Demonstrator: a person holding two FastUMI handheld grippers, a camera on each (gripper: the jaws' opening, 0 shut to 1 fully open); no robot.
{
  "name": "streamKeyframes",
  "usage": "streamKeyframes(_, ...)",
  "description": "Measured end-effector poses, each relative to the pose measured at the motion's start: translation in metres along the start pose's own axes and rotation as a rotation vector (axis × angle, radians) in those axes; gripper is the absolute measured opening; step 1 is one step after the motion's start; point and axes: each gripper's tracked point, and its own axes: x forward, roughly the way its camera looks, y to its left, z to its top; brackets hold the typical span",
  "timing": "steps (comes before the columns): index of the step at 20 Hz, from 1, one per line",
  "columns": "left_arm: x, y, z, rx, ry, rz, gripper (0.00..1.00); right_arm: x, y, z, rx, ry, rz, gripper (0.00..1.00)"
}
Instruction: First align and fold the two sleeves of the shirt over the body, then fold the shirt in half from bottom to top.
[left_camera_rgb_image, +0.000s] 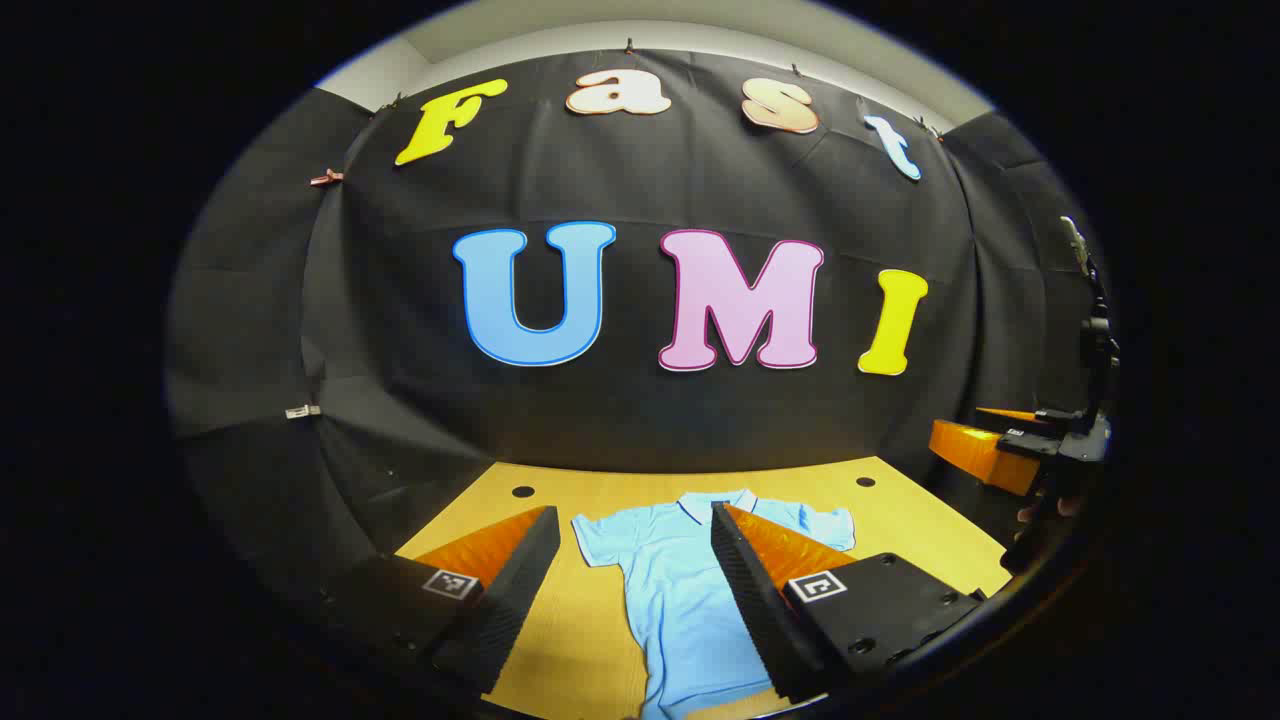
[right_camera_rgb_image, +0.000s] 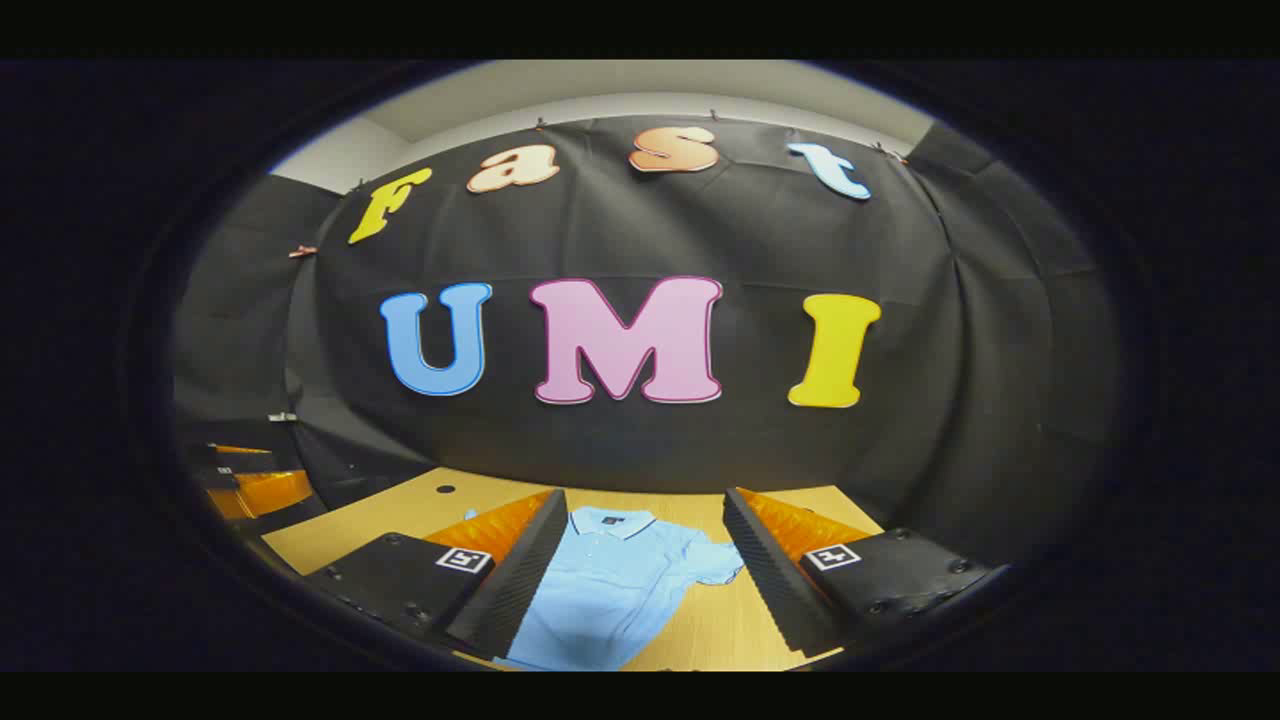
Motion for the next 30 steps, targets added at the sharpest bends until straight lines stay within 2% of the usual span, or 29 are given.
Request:
streamKeyframes(4, -0.006, 0.009, -0.008, -0.039, 0.022, 0.04, 0.97, 0.002, 0.013, -0.006, 0.016, 0.017, 0.035, 0.97)
streamKeyframes(10, -0.012, 0.023, -0.004, 0.002, -0.015, 0.106, 0.97, 0.005, 0.016, -0.014, 0.014, 0.032, 0.04, 0.98)
streamKeyframes(20, -0.007, 0.017, -0.007, 0.007, -0.002, 0.095, 0.97, 0.008, 0.003, -0.024, 0.004, 0.048, 0.017, 0.98)
streamKeyframes(25, 0.001, 0.015, -0.006, -0.005, -0.005, 0.087, 0.97, 0.019, -0.019, -0.04, 0.031, 0.106, -0.035, 0.98)
streamKeyframes(30, 0.02, 0.016, -0.02, -0.02, 0.031, 0.084, 0.97, 0.042, -0.053, -0.063, -0.032, 0.171, -0.068, 0.98)
